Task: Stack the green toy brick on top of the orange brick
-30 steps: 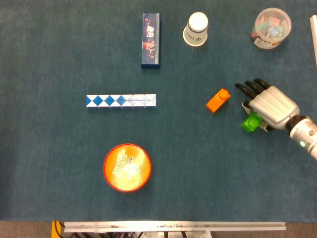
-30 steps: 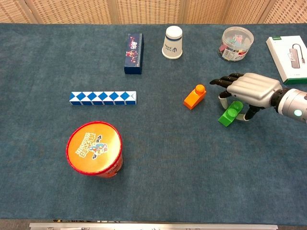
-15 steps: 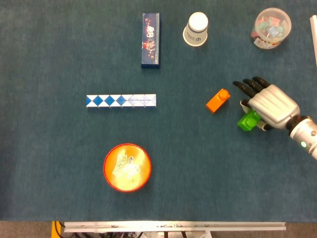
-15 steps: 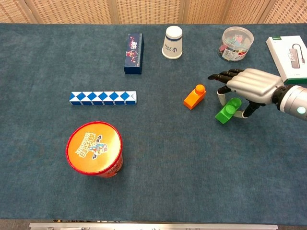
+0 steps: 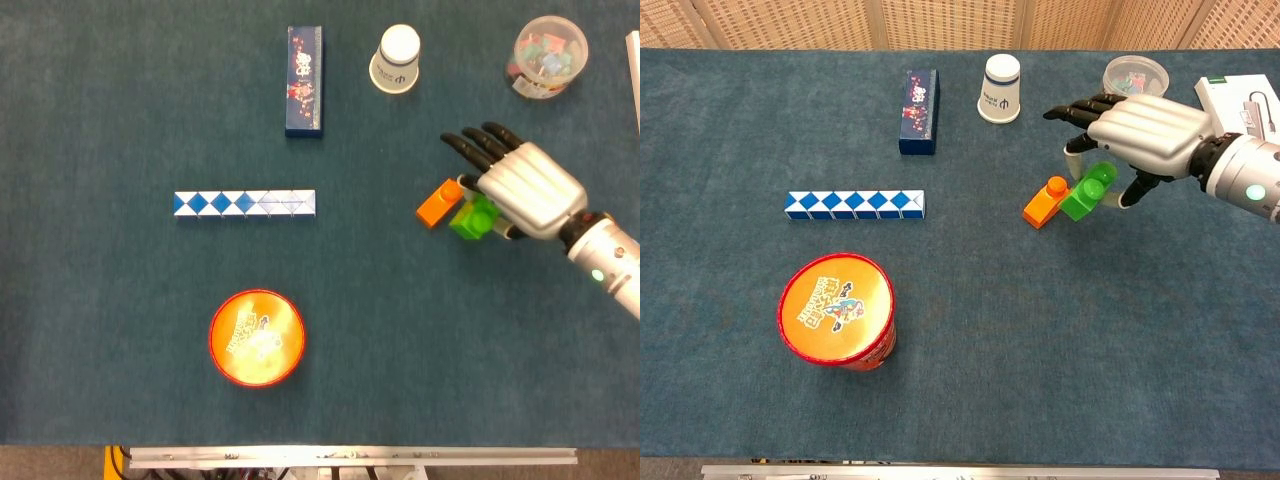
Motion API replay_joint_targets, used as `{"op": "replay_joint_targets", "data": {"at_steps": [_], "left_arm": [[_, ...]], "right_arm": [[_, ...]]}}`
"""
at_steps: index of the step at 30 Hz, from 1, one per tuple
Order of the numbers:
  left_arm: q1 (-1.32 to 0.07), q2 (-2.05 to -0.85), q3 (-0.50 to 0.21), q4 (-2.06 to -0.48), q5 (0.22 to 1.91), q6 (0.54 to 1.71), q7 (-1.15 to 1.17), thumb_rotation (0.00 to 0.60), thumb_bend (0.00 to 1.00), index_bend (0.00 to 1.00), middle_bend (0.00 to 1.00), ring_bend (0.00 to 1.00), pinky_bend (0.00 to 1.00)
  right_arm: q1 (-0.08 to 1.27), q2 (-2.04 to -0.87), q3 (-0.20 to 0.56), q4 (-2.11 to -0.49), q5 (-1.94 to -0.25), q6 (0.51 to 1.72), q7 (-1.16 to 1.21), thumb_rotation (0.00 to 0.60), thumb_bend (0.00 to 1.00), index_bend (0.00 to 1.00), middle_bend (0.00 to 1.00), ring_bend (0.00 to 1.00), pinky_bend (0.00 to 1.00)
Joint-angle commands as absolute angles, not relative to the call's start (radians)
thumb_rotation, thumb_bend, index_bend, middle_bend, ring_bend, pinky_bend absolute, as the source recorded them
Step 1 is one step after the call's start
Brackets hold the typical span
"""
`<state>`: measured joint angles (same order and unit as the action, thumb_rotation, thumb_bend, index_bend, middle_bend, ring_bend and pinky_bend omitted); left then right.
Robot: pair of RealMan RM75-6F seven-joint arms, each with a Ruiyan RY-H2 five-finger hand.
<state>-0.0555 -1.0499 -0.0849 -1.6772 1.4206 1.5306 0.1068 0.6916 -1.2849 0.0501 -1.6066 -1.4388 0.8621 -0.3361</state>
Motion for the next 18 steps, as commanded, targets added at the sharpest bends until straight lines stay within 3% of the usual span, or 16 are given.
{"op": "replay_joint_targets", "data": {"at_steps": [1,18], "left_arm": [[-0.055,-1.048,-0.086,-1.678,1.420,1.531,0.102,0.600,0.06,0.50,0.51,0.34,0.43],[-0.046,-1.021,-0.101,-1.683,1.409,1.548,0.056,0.600,0.06,0.50,0.51,0.34,0.43]], "right_arm": [[0.708,-1.299,0.062,-1.606,-1.420,0.848,-0.359,0.600,0.23,0.62,0.02,0.00,0.09],[0.772,-1.358,0.104,-1.548,-1.333,0.787,-0.333,0.600,0.23,0.62,0.03,0.00,0.09]]}}
